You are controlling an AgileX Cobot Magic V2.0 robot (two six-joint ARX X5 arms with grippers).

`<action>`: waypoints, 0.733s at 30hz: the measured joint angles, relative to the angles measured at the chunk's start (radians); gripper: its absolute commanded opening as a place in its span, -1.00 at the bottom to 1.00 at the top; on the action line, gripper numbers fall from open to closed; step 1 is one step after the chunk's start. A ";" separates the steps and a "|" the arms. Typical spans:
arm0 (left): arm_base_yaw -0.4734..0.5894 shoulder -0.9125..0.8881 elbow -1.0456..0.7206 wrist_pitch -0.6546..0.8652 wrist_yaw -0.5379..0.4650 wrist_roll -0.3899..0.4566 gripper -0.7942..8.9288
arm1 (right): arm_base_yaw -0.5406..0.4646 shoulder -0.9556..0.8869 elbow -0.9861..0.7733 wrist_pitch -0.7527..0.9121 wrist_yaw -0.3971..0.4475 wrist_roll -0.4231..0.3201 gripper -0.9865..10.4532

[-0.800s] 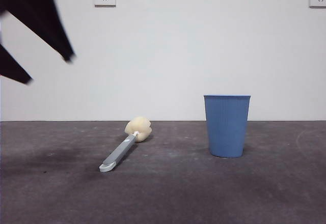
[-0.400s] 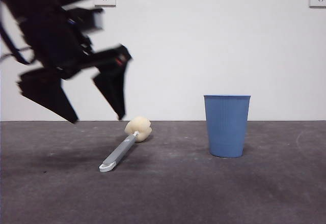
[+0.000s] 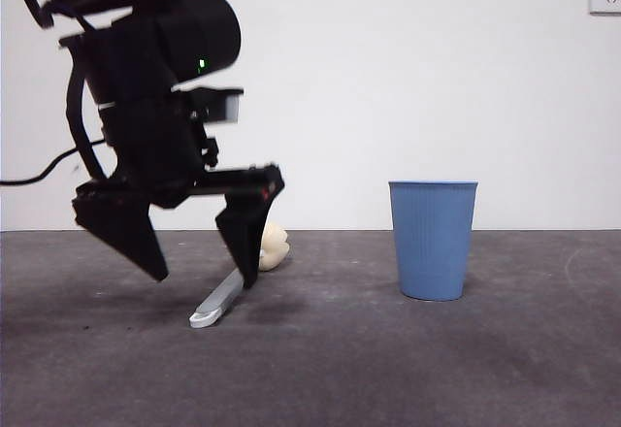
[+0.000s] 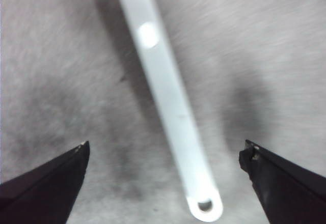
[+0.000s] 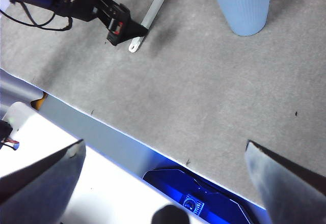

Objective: Pick up the cup brush,pick up the cup,insert the brush into the cup,clean the cup,put the cup brush back,put the cup back to the fixed position on the table

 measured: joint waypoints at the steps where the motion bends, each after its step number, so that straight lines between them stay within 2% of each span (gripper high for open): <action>1: 0.000 0.010 0.000 0.000 -0.004 -0.001 0.19 | 0.000 0.000 0.000 0.001 0.000 0.000 0.16; 7: -0.006 0.031 0.000 0.008 -0.027 -0.008 0.19 | 0.000 0.000 0.000 0.008 0.000 0.000 0.16; 11: -0.007 0.031 0.000 0.011 -0.034 -0.008 -0.02 | 0.000 0.000 0.000 0.011 0.000 0.000 0.16; 18: -0.016 0.061 0.000 0.010 -0.034 -0.045 -0.02 | 0.000 0.000 0.000 0.011 0.000 0.000 0.16; 19: -0.020 0.061 0.000 0.010 -0.037 -0.045 -0.09 | 0.000 0.000 0.000 0.012 0.000 0.000 0.16; 22: -0.028 0.061 0.000 0.010 -0.037 -0.046 -0.51 | 0.000 0.000 0.000 0.012 0.000 0.000 0.16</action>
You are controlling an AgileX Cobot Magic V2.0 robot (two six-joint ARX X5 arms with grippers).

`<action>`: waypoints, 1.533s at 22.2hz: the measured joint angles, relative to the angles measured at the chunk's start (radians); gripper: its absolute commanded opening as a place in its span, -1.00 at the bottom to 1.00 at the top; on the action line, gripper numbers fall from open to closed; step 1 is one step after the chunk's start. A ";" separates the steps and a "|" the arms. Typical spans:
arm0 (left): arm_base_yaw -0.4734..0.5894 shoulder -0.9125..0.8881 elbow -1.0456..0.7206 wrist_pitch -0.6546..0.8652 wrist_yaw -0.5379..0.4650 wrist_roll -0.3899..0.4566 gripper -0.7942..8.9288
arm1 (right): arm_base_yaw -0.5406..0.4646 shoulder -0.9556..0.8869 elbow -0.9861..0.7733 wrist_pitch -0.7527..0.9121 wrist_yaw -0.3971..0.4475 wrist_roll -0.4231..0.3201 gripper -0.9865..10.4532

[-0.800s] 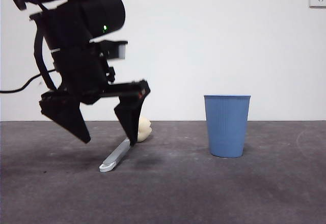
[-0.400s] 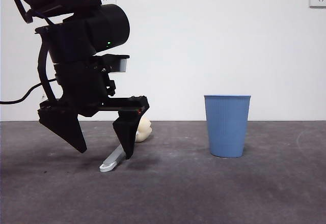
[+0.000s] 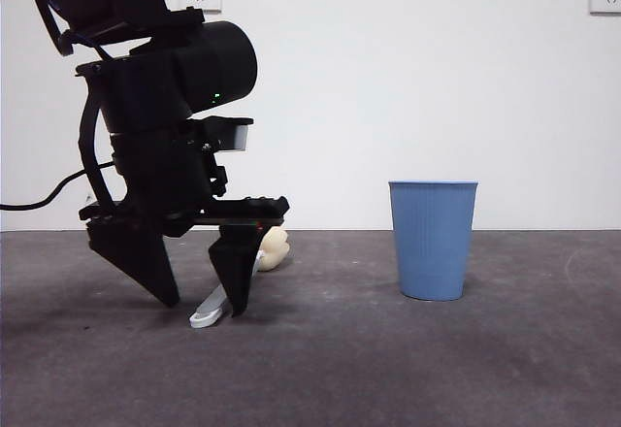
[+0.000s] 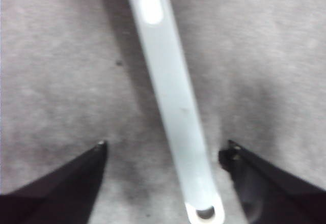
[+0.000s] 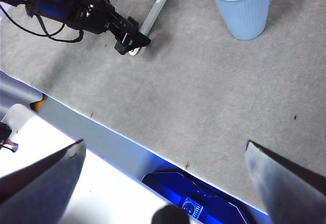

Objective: Pick up the cup brush,pick up the cup,insert the brush into the cup,clean the cup,put the cup brush back,put the cup back to the fixed position on the table

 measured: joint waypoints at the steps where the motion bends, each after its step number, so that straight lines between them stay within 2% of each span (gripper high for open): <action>1: -0.002 0.000 0.000 0.000 0.003 -0.002 -0.65 | 0.000 0.000 0.000 0.000 0.000 0.000 0.16; 3: -0.006 0.000 0.000 0.001 0.005 -0.006 -0.85 | 0.000 0.000 0.000 0.000 0.000 0.000 0.16; 14: -0.011 -0.010 0.001 -0.014 0.026 -0.015 -0.85 | 0.000 0.000 0.000 0.000 0.000 0.005 0.16; 21: -0.010 -0.107 0.001 -0.037 0.027 0.005 -0.85 | 0.000 0.018 0.000 0.030 -0.002 0.019 0.16; 30: -0.009 -0.360 0.001 -0.186 0.028 0.090 -0.85 | 0.013 0.110 -0.004 0.254 -0.053 0.064 0.16; 32: -0.009 -0.461 0.001 -0.240 0.029 0.105 -0.85 | 0.035 0.150 -0.050 0.365 -0.041 0.085 0.16; 34: -0.009 -0.547 0.001 -0.289 0.030 0.119 -0.85 | 0.068 0.182 -0.126 0.472 0.015 0.108 0.16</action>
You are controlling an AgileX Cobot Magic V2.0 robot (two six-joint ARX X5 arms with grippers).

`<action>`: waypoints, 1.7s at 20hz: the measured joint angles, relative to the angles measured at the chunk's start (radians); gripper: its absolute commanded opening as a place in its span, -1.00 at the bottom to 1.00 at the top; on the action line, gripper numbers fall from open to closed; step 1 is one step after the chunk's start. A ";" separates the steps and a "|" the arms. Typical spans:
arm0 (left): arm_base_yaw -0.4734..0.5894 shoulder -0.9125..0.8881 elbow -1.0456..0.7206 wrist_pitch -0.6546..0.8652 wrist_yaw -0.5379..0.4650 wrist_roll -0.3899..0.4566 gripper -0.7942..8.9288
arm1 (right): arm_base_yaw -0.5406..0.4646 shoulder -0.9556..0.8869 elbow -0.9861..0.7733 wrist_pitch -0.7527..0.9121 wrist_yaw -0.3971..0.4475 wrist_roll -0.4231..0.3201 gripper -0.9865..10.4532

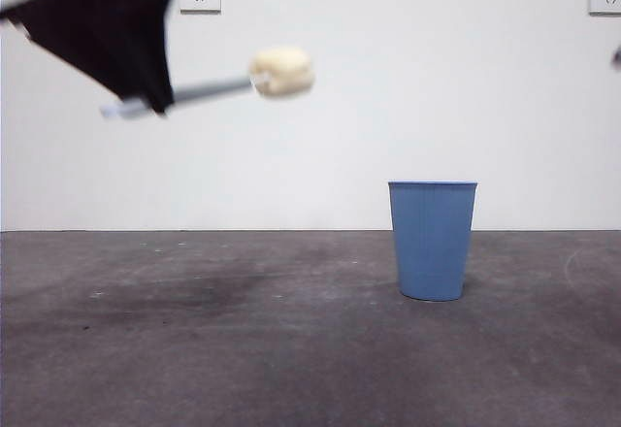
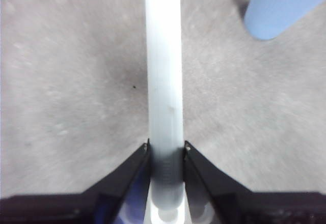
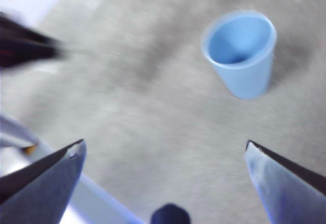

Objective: Pick up the cup brush,pick up the cup,insert the brush into the cup,clean the cup,put the cup brush back,put the cup back to the fixed position on the table

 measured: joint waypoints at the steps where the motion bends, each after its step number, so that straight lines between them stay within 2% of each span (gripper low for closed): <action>1: 0.000 -0.045 0.000 -0.025 0.000 0.007 -0.85 | 0.025 0.018 -0.048 0.071 0.039 0.016 0.16; 8: 0.000 -0.195 0.000 -0.143 0.000 0.015 -0.85 | 0.222 0.177 -0.254 0.499 0.348 0.082 0.16; 12: 0.000 -0.196 0.000 -0.176 0.000 0.015 -0.85 | 0.265 0.335 -0.273 0.711 0.478 0.086 0.16; 20: 0.000 -0.196 0.000 -0.195 0.000 0.015 -0.85 | 0.263 0.608 -0.273 1.040 0.486 0.070 0.16; 34: 0.000 -0.196 0.000 -0.201 0.001 0.014 -0.85 | 0.232 0.852 -0.274 1.437 0.454 0.048 0.15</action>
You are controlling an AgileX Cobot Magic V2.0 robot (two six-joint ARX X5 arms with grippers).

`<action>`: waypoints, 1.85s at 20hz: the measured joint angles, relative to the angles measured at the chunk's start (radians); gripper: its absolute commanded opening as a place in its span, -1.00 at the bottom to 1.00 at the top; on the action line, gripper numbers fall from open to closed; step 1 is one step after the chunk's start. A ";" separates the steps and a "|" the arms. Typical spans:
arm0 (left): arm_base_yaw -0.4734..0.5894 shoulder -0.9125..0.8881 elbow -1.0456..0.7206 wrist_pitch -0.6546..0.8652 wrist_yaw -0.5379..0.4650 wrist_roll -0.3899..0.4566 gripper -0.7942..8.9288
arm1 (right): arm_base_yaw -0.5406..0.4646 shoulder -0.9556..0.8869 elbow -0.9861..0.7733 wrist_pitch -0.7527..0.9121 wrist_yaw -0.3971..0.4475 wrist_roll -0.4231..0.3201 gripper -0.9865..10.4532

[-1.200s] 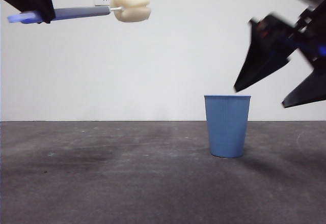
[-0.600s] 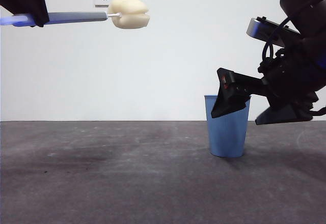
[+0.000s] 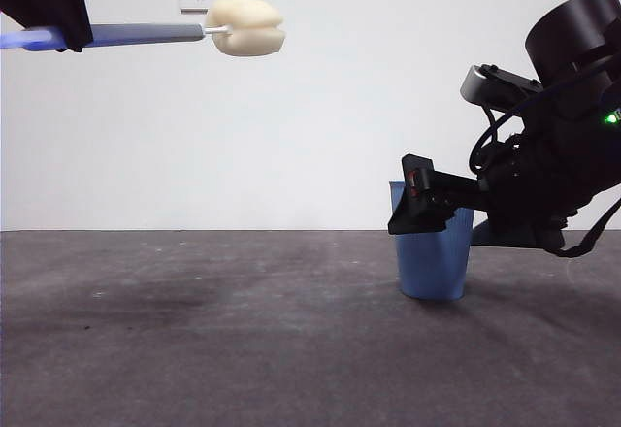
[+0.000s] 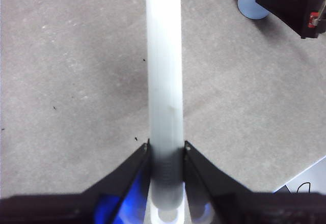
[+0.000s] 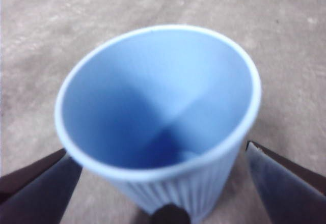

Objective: Pick up the cup brush,pick up the cup,insert the brush into the cup,clean the cup,put the cup brush back,put the cup back to the fixed position on the table

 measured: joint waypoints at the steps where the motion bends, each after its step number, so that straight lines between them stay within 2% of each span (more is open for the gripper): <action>1: 0.000 0.000 0.000 0.000 0.000 -0.001 -0.85 | 0.000 0.012 0.000 0.021 0.000 0.000 0.09; 3: 0.000 0.000 0.000 0.000 0.000 -0.005 -0.85 | -0.002 0.034 0.000 0.053 0.000 0.000 -0.02; 5: 0.000 0.000 0.000 0.000 0.000 -0.008 -0.85 | -0.002 0.043 0.000 0.063 0.000 0.000 -0.05; 7: 0.000 0.000 0.000 0.001 0.000 -0.008 -0.85 | -0.006 0.048 0.000 0.067 0.000 0.000 -0.23; 10: 0.000 0.000 0.000 0.001 0.000 -0.008 -0.85 | -0.006 0.049 0.000 0.097 0.001 -0.002 -0.30; 14: 0.000 0.000 0.000 0.001 0.000 -0.008 -0.85 | -0.006 0.049 0.000 0.095 0.001 -0.003 -0.59; 16: 0.000 0.000 0.000 0.000 0.000 -0.008 -0.85 | -0.006 0.049 0.000 0.096 0.000 -0.003 -0.85; 19: 0.000 0.000 0.000 0.000 0.000 -0.007 -0.85 | -0.005 0.044 0.000 0.079 -0.001 -0.003 -0.86; 24: 0.000 0.000 0.000 -0.029 -0.001 0.074 -0.86 | 0.021 -0.170 -0.002 -0.163 0.001 -0.027 -0.86; 27: 0.000 0.004 0.000 -0.072 -0.001 0.165 -0.86 | 0.044 -0.333 0.022 -0.419 0.016 -0.096 -0.86; 29: 0.000 0.013 0.000 -0.100 0.000 0.220 -0.85 | 0.072 -0.408 0.066 -0.616 0.076 -0.163 -0.86; 33: 0.000 0.043 0.000 -0.130 0.013 0.326 -0.85 | 0.156 -0.449 0.163 -0.948 0.253 -0.322 -0.86; 37: 0.000 0.081 0.000 -0.195 0.095 0.445 -0.85 | 0.258 -0.448 0.220 -1.106 0.460 -0.533 -0.86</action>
